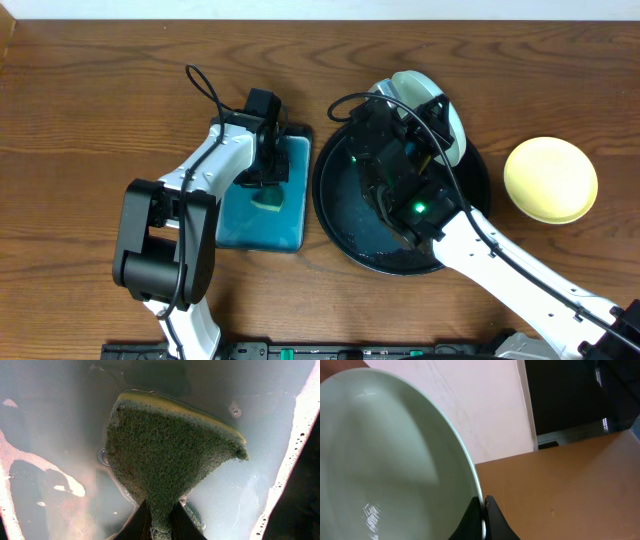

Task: Clean dirty plates on tray and stack at the side
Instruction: 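Lift the white plate off the tray with the right gripper, then carry the white plate right and lower it onto the yellow plate stack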

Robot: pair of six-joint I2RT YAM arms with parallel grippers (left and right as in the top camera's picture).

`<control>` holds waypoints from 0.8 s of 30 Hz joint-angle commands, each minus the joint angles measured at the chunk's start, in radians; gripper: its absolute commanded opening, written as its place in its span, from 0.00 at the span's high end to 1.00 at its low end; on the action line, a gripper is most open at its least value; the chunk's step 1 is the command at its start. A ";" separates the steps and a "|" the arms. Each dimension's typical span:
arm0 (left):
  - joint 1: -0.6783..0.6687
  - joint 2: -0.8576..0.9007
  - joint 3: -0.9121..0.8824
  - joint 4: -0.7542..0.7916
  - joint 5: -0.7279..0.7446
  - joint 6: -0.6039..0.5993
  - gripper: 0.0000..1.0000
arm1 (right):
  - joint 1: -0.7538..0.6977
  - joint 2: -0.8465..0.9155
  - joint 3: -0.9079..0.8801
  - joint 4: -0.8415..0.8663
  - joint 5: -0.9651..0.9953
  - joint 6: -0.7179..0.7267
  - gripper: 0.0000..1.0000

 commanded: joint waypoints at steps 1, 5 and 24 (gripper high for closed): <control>0.002 0.038 -0.004 -0.005 0.010 0.009 0.87 | 0.003 -0.016 0.019 -0.002 0.030 0.118 0.99; 0.002 0.037 -0.004 -0.005 0.010 0.009 0.87 | -0.041 -0.016 0.019 -0.106 -0.040 0.368 0.99; 0.002 0.038 -0.004 -0.005 0.010 0.009 0.87 | -0.651 -0.011 0.017 -0.556 -1.052 1.345 0.99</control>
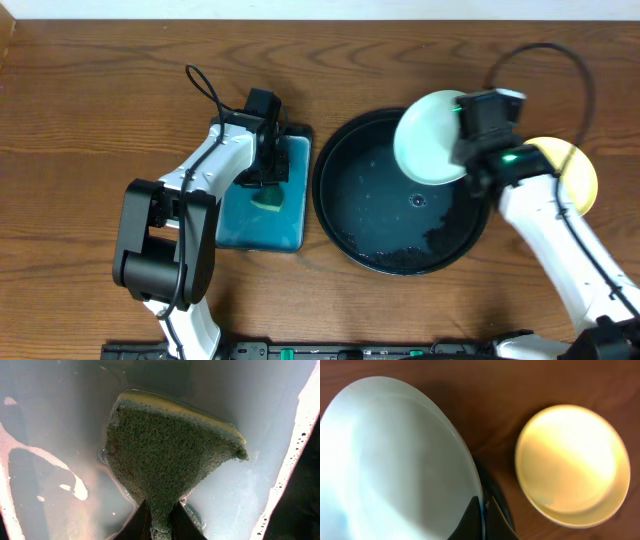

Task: Clean dirty plates on tray and stack at the side
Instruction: 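Carry the white plate right and lower it onto the yellow plate stack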

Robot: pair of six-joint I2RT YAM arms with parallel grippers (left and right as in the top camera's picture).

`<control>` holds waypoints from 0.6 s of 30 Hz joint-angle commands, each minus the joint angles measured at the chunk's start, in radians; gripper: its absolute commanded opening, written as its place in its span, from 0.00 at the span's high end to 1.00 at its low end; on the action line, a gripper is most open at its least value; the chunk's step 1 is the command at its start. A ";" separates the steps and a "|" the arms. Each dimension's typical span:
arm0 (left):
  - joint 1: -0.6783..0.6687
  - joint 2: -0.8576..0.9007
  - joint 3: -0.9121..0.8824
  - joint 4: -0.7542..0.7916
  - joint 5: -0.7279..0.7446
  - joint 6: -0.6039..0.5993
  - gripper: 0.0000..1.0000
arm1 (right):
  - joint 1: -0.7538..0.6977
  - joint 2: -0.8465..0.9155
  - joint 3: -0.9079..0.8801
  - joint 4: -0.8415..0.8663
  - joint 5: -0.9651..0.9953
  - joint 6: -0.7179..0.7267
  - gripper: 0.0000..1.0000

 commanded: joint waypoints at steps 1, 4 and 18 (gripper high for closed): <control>0.002 0.037 -0.004 -0.005 0.010 0.009 0.87 | -0.136 -0.008 0.010 -0.019 -0.240 0.131 0.99; 0.002 0.038 -0.004 -0.005 0.010 0.009 0.87 | -0.257 -0.005 0.000 -0.039 -0.320 0.135 0.99; 0.002 0.038 -0.004 -0.004 0.010 0.009 0.87 | -0.775 -0.005 -0.189 0.035 -0.530 0.143 0.99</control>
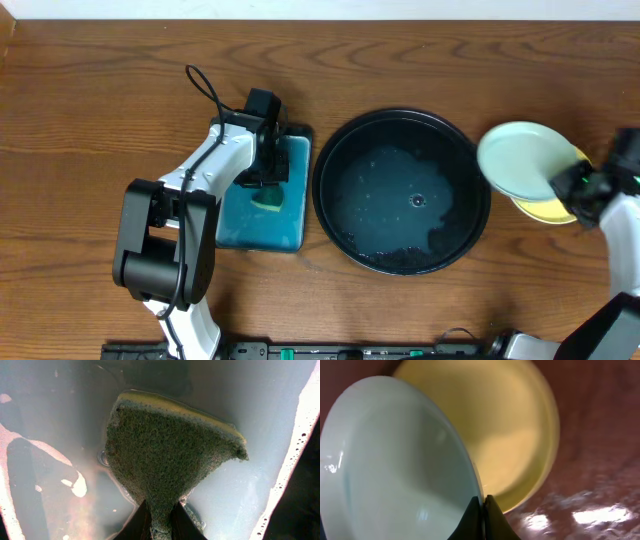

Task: Clean dirty plates on tray and stack at the side
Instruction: 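Carry the white plate right and lower it onto the yellow plate stack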

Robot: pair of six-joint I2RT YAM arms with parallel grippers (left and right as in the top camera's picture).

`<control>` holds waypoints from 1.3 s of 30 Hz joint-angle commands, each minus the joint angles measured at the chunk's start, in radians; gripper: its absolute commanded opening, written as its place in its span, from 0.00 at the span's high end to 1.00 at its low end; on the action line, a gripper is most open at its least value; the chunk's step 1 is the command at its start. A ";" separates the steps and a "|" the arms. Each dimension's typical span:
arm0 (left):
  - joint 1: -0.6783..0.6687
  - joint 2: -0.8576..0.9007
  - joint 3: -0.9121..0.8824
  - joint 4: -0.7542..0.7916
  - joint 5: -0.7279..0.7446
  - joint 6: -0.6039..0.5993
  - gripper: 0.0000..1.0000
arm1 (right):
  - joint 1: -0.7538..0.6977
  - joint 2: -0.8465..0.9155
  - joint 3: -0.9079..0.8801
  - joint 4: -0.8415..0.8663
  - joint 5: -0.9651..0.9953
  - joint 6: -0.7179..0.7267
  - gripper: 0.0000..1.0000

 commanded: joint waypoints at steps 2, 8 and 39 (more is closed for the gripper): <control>0.002 0.037 -0.004 -0.004 0.010 0.009 0.87 | -0.134 -0.005 -0.066 0.051 -0.114 0.036 0.99; 0.002 0.037 -0.004 -0.004 0.010 0.009 0.87 | -0.214 -0.005 -0.124 0.135 -0.178 0.021 0.67; 0.046 -0.211 0.031 -0.011 0.010 0.010 0.36 | 0.324 -0.005 -0.154 0.286 -0.423 -0.425 0.16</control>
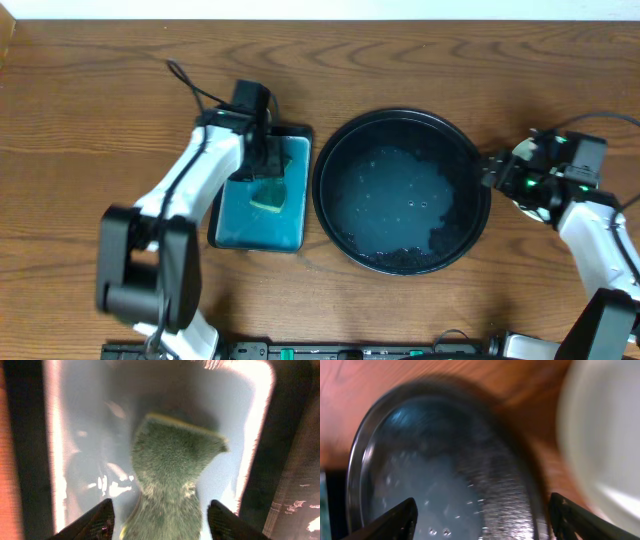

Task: Clean dirty plates on tray and stack at the side
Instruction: 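Carry the white plate right and lower it onto the yellow plate stack, then release the white plate and withdraw the right gripper toward the front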

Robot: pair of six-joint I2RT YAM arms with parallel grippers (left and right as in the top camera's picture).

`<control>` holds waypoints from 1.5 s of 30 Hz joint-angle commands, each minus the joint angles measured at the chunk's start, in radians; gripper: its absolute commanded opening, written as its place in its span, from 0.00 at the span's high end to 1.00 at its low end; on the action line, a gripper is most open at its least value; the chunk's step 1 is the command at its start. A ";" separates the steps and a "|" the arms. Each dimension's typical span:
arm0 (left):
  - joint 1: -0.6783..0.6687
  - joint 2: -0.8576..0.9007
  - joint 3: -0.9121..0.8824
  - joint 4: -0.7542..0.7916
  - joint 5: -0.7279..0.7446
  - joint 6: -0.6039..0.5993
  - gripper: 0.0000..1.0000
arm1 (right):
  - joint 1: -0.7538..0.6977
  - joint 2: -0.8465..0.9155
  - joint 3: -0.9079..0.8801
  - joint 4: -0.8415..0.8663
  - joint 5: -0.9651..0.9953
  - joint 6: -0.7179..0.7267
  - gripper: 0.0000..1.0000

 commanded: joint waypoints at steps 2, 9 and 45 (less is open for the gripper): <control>0.016 -0.098 0.031 -0.006 0.005 0.009 0.34 | 0.111 -0.005 0.003 0.003 -0.017 -0.109 0.08; 0.017 -0.113 0.030 -0.085 0.005 0.009 0.28 | 0.181 -0.005 0.221 -0.305 0.127 -0.187 0.01; 0.110 -0.886 -0.473 -0.018 0.002 -0.014 0.12 | 0.181 -0.707 0.055 -0.553 0.354 -0.198 0.01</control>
